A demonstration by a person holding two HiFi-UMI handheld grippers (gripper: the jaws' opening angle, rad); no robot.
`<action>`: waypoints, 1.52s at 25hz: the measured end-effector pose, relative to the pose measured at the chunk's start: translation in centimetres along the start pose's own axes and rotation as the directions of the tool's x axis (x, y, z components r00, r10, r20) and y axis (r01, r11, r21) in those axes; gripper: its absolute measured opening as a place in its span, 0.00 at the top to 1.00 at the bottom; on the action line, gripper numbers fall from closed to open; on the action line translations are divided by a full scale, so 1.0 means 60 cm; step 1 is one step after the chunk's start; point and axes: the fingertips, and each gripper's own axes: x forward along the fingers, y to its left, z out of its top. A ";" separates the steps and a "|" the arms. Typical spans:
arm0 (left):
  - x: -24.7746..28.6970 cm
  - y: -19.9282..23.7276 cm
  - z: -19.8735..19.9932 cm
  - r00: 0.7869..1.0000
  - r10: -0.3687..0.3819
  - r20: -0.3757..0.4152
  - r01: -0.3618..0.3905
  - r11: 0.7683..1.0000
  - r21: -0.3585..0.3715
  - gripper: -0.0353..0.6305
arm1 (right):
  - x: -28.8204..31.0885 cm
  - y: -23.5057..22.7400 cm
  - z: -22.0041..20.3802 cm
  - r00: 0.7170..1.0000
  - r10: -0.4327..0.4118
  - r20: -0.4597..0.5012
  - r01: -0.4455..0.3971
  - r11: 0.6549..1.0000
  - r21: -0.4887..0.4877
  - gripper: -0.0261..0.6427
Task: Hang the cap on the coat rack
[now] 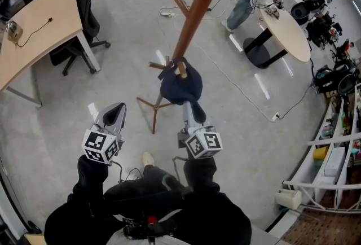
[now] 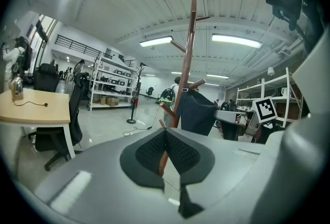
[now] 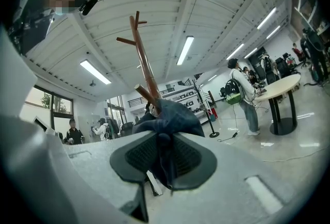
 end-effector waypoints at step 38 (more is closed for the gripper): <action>-0.025 0.017 -0.024 0.998 0.064 0.004 -0.064 0.997 -0.032 0.94 | 0.027 -0.009 -0.056 0.992 0.042 -0.116 -0.040 0.999 0.013 0.78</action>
